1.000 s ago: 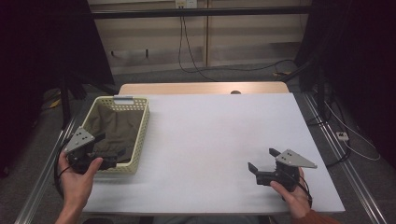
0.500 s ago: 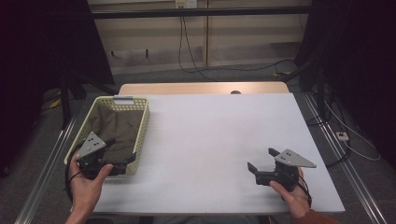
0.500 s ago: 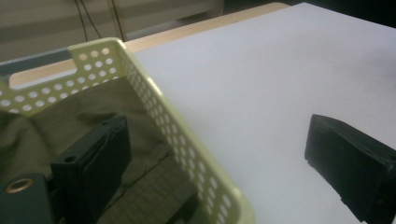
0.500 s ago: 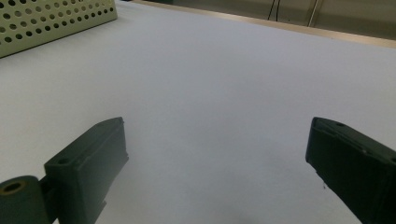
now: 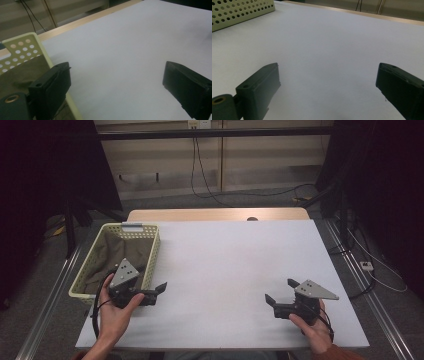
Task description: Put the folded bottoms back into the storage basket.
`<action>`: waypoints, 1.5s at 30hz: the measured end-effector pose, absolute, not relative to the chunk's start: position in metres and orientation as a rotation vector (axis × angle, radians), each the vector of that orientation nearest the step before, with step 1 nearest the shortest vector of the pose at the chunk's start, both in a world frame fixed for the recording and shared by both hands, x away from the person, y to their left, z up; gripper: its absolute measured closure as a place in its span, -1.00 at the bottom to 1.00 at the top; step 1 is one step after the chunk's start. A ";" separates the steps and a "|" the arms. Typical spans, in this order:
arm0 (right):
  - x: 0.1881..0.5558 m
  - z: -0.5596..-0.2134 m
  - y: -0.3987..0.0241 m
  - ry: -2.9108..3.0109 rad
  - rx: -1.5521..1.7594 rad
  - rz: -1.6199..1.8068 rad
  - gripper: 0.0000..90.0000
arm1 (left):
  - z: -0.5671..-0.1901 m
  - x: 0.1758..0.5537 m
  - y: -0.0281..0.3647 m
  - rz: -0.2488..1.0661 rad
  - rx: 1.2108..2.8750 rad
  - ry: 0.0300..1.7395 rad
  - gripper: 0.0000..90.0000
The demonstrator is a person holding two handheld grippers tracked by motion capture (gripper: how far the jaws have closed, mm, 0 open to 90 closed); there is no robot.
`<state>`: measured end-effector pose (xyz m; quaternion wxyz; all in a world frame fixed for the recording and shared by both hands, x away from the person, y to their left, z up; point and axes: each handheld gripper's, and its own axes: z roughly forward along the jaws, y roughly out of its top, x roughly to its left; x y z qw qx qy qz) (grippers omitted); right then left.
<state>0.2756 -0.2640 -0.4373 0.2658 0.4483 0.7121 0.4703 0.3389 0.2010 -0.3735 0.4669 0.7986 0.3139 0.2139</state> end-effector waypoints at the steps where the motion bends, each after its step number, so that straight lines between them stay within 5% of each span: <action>1: 0.276 -0.437 -0.264 1.924 1.211 1.270 -0.88 | -0.373 0.340 0.199 0.523 1.966 0.765 -0.82; 27: 0.276 -0.437 -0.263 1.931 1.203 1.282 -0.88 | -0.407 0.350 0.142 0.387 2.038 0.711 -0.83; 45: 0.273 -0.434 -0.264 1.906 1.195 1.298 -0.87 | -0.435 0.339 0.154 0.384 1.962 0.772 -0.83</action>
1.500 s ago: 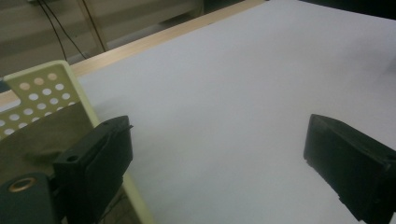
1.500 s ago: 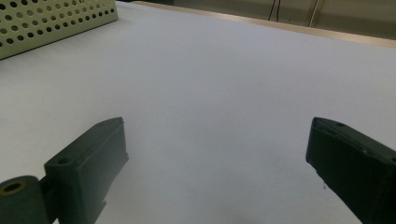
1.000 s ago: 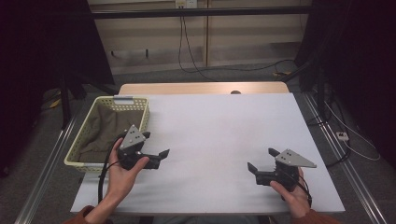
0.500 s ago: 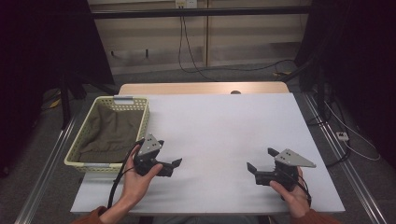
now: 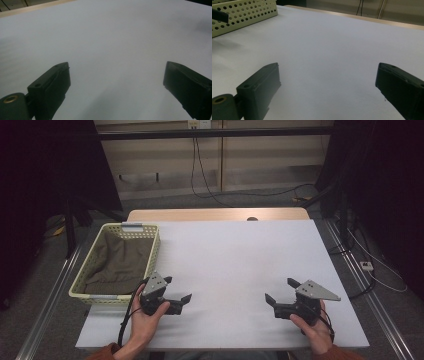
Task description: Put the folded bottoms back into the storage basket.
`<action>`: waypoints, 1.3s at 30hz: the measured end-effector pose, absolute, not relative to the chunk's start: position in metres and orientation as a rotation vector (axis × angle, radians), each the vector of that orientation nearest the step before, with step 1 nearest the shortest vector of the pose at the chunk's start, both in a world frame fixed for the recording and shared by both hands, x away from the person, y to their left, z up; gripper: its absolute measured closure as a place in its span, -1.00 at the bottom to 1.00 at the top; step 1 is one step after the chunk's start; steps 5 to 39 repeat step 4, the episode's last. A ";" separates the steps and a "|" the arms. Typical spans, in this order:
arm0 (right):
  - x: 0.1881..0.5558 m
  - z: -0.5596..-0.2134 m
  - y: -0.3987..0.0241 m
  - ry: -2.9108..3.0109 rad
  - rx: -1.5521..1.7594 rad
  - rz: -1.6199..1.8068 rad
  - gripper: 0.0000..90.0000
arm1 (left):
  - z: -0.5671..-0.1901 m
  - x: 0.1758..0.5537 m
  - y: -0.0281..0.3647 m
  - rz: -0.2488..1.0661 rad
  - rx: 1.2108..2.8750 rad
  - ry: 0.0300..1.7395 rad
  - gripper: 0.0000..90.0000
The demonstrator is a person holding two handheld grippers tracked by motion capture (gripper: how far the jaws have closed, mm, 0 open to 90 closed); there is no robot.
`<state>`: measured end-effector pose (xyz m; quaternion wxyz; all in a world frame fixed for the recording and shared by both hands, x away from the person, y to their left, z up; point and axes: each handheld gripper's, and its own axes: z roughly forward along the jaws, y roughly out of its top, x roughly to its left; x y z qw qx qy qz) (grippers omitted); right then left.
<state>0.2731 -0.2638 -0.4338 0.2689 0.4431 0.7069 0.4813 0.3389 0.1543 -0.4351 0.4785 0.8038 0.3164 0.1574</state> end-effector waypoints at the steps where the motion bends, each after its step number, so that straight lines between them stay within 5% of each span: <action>1: 0.273 -0.434 -0.264 1.905 1.197 1.297 -0.87 | -0.435 0.339 0.154 0.387 1.971 0.766 -0.83; 39: 0.274 -0.434 -0.263 1.903 1.199 1.301 -0.87 | -0.436 0.338 0.153 0.379 1.980 0.755 -0.84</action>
